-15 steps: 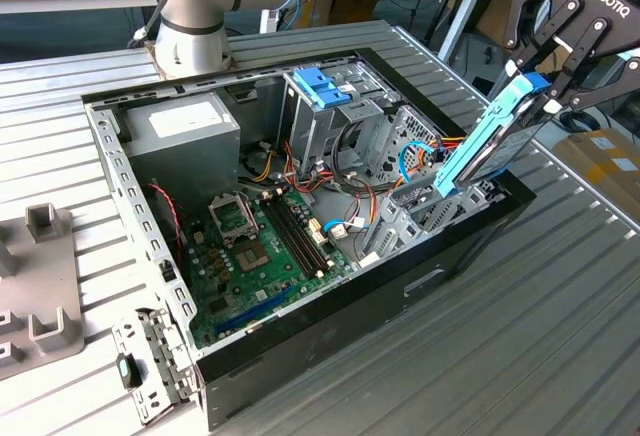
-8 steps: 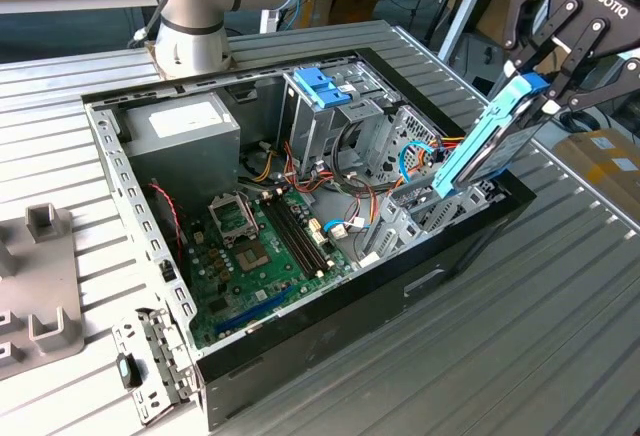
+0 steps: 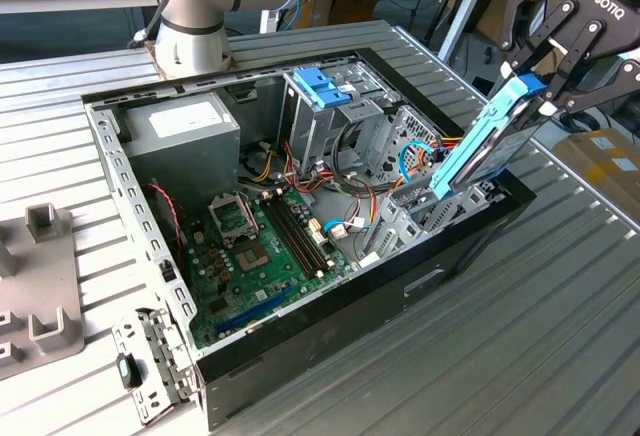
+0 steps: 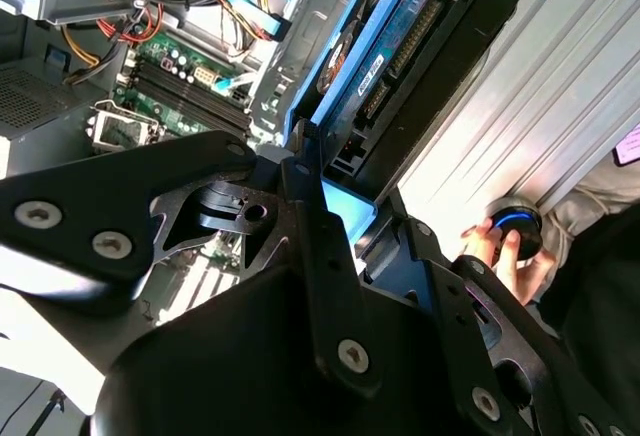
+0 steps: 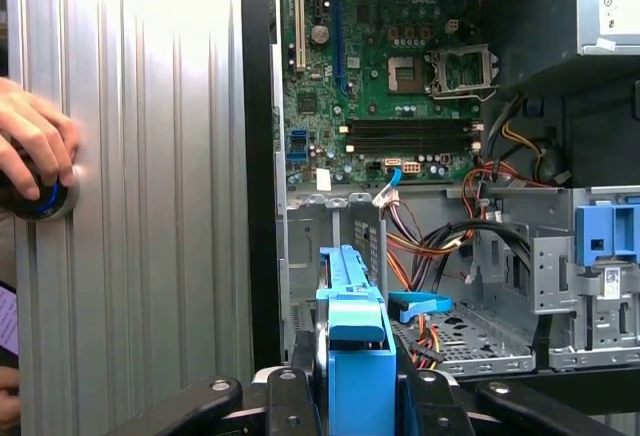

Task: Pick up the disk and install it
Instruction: 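Insert the disk into the insertion slot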

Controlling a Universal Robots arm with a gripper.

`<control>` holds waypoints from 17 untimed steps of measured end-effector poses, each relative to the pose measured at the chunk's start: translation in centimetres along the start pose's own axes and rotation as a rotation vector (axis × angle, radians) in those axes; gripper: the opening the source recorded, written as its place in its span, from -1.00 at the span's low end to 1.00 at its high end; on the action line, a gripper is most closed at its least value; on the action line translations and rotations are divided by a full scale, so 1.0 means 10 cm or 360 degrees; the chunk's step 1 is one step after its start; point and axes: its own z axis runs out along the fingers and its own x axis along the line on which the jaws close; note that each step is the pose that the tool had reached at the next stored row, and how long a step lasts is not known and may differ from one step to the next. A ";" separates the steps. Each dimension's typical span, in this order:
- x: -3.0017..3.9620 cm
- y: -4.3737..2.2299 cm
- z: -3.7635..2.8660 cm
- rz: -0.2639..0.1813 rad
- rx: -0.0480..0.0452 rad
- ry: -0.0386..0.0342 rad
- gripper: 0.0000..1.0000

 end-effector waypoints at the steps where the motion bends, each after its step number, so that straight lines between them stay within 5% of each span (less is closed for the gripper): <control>1: 0.000 0.008 0.000 0.0000 0.0000 0.0000 -0.26; 17: 0.002 0.161 0.011 0.0000 0.0000 0.0000 -0.26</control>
